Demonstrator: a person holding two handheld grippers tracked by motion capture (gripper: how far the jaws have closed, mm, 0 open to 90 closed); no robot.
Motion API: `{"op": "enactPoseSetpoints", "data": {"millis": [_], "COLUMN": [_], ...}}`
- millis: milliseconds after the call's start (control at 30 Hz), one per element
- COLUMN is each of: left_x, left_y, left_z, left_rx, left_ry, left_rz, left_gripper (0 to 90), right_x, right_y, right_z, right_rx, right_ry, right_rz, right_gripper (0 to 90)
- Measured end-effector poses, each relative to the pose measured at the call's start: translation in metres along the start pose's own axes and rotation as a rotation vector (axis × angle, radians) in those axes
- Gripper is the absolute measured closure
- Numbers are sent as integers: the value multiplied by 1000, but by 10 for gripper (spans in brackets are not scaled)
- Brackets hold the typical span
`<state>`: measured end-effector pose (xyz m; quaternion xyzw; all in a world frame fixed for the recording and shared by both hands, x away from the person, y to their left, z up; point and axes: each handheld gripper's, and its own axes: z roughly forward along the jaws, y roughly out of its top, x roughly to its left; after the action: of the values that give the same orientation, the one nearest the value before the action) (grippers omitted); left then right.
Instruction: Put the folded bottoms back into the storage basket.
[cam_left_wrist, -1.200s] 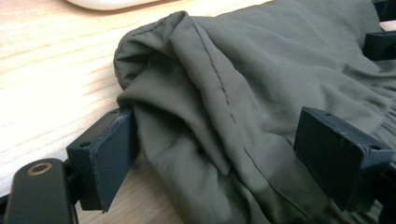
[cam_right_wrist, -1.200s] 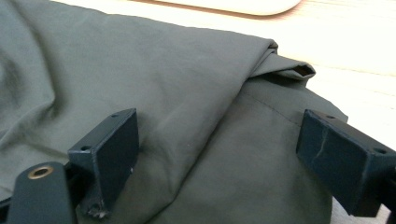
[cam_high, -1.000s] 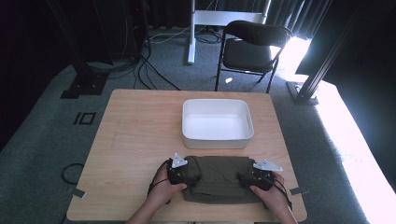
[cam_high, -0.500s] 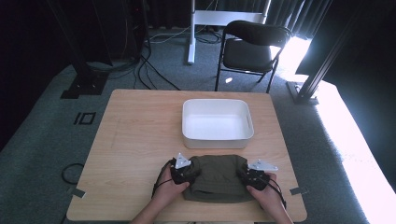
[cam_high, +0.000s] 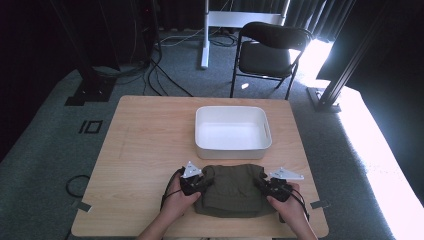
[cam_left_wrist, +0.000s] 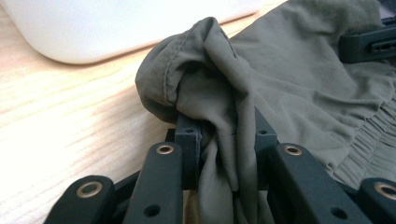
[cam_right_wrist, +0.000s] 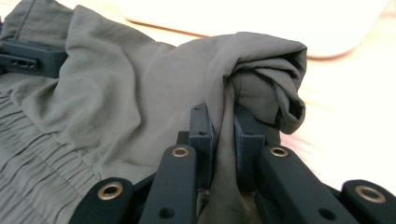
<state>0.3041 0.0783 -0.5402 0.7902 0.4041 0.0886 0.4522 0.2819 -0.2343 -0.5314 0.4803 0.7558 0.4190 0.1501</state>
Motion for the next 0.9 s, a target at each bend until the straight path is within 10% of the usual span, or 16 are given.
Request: {"op": "enactPoseSetpoints", "data": {"millis": [900], "left_x": [-3], "left_y": [55], "left_z": [-41], "left_rx": [-137], "left_ry": [-31], "left_rz": [71], "left_gripper": [749], "right_x": [5], "right_y": [48], "right_z": [-46], "right_rx": [-190], "right_ry": [65], "right_rz": [-1], "right_gripper": [815]}}
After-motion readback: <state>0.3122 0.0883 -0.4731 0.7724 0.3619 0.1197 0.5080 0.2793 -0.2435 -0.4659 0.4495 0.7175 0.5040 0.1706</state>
